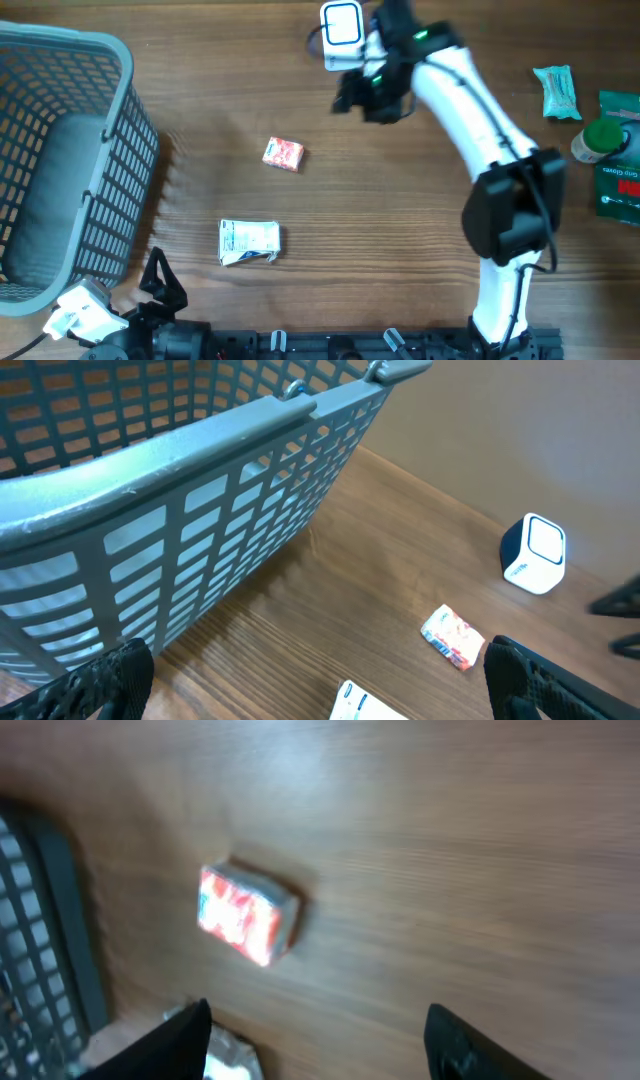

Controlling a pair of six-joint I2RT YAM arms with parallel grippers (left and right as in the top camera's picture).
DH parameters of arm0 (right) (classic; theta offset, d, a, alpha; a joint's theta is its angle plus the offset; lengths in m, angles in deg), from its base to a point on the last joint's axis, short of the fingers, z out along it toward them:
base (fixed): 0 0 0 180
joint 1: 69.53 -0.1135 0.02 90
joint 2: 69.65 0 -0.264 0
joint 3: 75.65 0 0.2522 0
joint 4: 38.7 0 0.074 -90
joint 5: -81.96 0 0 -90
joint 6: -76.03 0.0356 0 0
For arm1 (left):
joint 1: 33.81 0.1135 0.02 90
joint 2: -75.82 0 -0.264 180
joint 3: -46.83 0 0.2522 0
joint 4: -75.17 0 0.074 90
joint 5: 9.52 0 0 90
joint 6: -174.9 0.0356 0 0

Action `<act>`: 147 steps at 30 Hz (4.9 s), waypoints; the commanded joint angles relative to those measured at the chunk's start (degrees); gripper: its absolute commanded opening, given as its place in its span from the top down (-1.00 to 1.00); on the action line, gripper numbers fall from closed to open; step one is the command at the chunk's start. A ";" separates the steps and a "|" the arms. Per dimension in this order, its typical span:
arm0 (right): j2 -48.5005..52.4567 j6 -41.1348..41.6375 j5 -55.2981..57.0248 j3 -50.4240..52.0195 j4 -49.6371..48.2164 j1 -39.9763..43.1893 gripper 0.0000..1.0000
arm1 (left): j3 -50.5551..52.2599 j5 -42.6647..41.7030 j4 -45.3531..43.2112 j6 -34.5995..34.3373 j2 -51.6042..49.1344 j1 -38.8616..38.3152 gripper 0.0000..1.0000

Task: Scan the item barcode
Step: 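Move the right gripper to the red-white box and grasp it, then lift the red-white box and hold it over the white scanner, then carry the red-white box to the right table edge and release, then move the right gripper to the white Hansaplast box and grasp it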

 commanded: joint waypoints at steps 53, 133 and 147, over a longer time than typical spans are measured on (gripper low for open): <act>-1.49 -2.19 -33.40 19.21 27.71 -2.01 0.91 | 0.00 -0.22 -0.22 -0.31 0.20 -0.31 -1.00; -29.86 0.31 5.44 17.22 -10.47 34.18 -1.00 | 0.00 -0.24 -0.20 -0.31 0.20 -0.31 -1.00; -15.78 -49.57 3.39 27.21 -16.50 -19.91 -0.99 | 0.00 -0.24 -0.22 -0.31 0.20 -0.31 -1.00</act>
